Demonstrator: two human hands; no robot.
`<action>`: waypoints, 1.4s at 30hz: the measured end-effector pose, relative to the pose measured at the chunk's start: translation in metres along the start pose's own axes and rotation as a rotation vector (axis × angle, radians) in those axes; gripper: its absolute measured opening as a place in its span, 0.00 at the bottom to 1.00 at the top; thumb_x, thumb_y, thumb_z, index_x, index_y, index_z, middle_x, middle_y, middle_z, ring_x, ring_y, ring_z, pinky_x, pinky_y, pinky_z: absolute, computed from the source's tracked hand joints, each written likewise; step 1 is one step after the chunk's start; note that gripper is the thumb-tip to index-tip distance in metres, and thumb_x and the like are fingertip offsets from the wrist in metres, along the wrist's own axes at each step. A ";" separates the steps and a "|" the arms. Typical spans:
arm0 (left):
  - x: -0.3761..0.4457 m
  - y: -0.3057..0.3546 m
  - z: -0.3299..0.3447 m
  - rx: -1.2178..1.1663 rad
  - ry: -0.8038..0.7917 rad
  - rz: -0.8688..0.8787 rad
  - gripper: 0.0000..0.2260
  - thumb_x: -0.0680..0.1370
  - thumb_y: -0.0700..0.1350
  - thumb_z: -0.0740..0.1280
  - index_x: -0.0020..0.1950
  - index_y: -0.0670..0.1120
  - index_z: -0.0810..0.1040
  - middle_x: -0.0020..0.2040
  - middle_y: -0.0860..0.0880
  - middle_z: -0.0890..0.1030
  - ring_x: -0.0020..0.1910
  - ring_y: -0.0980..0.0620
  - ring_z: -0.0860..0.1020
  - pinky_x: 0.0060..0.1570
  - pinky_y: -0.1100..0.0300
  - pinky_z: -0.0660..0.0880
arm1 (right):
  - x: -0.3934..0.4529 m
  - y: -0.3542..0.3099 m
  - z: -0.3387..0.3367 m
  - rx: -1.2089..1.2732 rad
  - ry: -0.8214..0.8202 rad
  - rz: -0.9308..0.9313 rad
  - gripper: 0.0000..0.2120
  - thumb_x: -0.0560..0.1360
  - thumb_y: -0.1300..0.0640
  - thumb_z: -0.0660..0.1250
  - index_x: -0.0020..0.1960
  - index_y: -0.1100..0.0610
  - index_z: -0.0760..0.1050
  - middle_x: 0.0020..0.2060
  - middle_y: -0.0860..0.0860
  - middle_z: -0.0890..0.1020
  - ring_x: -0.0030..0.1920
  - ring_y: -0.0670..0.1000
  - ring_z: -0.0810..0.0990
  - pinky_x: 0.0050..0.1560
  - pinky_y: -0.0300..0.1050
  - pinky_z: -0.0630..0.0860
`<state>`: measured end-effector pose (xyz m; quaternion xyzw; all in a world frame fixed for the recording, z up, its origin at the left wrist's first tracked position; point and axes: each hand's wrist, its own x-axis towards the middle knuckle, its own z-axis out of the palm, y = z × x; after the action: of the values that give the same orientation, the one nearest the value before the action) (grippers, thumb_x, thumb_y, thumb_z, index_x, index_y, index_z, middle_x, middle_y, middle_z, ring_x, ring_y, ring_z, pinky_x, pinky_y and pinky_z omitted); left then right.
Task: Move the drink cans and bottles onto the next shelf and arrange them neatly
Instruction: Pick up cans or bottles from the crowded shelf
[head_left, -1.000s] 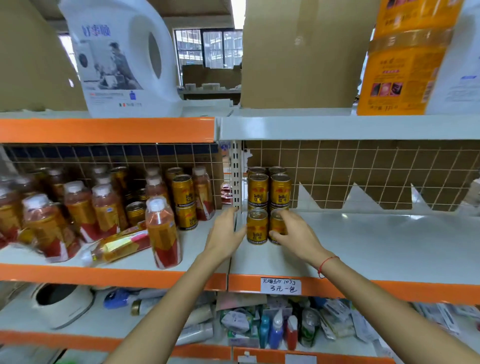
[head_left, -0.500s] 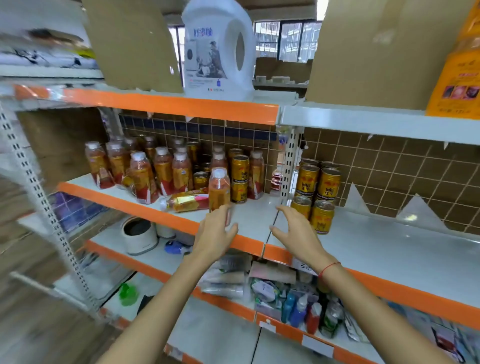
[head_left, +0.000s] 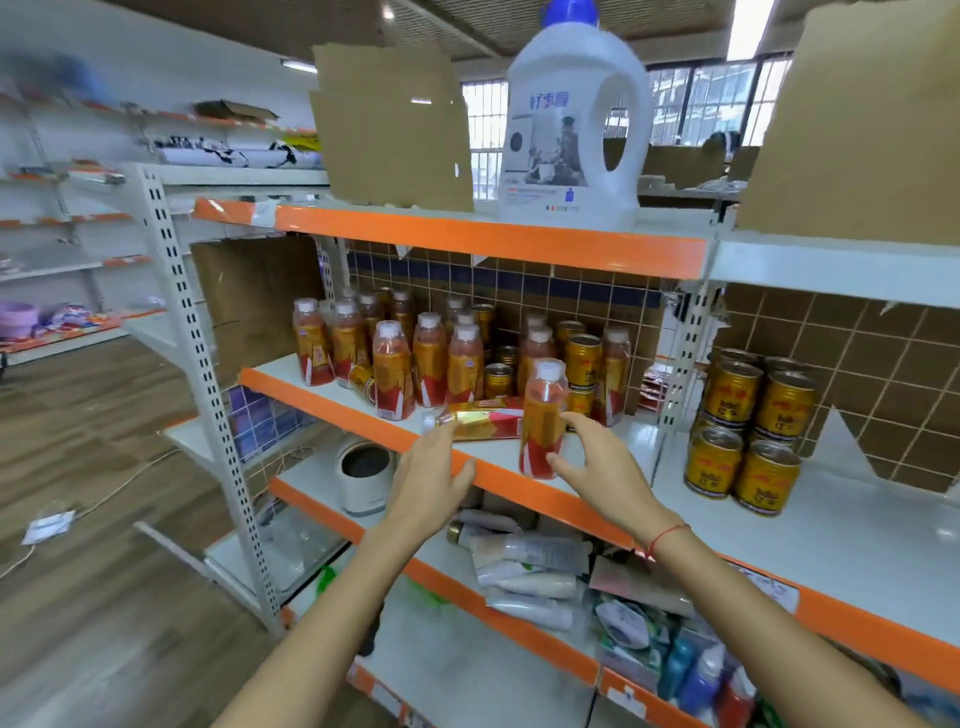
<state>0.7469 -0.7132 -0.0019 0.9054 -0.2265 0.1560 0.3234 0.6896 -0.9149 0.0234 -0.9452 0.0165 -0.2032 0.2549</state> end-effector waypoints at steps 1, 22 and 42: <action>0.003 -0.011 -0.004 0.012 -0.004 0.007 0.23 0.79 0.47 0.63 0.72 0.45 0.64 0.66 0.45 0.73 0.65 0.46 0.71 0.61 0.53 0.69 | 0.006 -0.008 0.008 0.009 0.005 0.007 0.26 0.76 0.52 0.65 0.72 0.54 0.64 0.69 0.50 0.70 0.68 0.51 0.68 0.64 0.46 0.69; 0.074 -0.162 -0.042 0.003 -0.080 -0.040 0.24 0.79 0.48 0.63 0.74 0.45 0.62 0.70 0.47 0.70 0.69 0.47 0.67 0.66 0.51 0.66 | 0.104 -0.081 0.120 0.028 -0.036 0.051 0.26 0.76 0.54 0.65 0.72 0.57 0.64 0.69 0.52 0.71 0.68 0.50 0.68 0.65 0.42 0.66; 0.129 -0.112 0.027 -0.098 -0.177 0.024 0.24 0.79 0.45 0.64 0.73 0.43 0.63 0.70 0.46 0.70 0.69 0.48 0.67 0.66 0.55 0.65 | 0.095 0.001 0.095 0.096 -0.076 0.192 0.16 0.75 0.55 0.66 0.62 0.54 0.74 0.56 0.49 0.79 0.57 0.48 0.76 0.57 0.43 0.73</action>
<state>0.9177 -0.6940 -0.0244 0.8958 -0.2724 0.0682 0.3444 0.8141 -0.8832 -0.0158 -0.9330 0.0876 -0.1421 0.3188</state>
